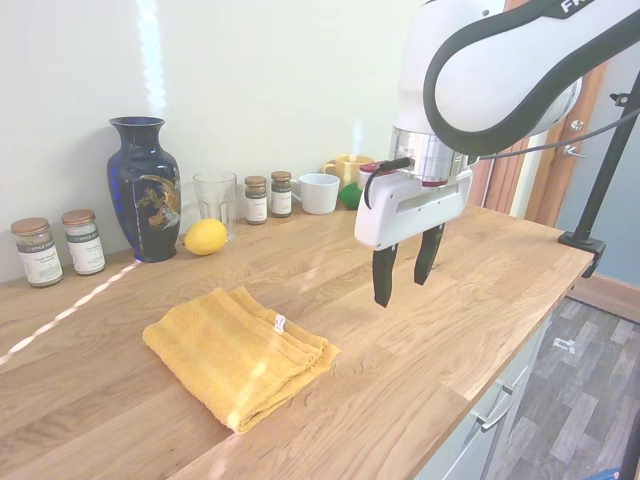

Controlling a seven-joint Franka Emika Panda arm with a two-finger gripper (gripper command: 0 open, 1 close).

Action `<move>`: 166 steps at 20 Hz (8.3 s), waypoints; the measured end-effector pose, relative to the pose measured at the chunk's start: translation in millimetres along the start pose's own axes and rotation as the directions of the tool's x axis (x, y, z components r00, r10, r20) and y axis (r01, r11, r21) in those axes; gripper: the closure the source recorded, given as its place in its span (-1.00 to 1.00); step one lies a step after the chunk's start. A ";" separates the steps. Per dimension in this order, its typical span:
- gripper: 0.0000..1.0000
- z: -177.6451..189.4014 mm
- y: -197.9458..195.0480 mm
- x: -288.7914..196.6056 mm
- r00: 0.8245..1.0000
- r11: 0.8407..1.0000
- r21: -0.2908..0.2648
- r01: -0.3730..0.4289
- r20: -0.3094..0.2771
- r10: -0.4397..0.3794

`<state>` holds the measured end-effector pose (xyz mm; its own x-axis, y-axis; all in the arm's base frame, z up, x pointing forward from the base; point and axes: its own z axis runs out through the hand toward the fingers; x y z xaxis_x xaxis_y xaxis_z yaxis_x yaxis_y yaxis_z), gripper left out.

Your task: Wipe the counter

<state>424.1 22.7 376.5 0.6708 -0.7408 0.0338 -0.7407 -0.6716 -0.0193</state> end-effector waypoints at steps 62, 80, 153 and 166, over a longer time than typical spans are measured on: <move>1.00 44.9 -299.5 -27.1 0.994 0.994 -0.005 0.109 0.012 -0.109; 1.00 46.9 -300.0 -21.2 0.997 0.997 0.021 0.077 -0.003 -0.077; 1.00 47.9 30.4 337.2 0.998 0.998 -0.007 -0.062 -0.020 0.062; 1.00 47.8 46.3 363.7 0.997 0.997 -0.006 -0.075 -0.006 0.075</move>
<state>635.6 -278.4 340.2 0.6134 -0.7889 0.0381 -0.7890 -0.6142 -0.0159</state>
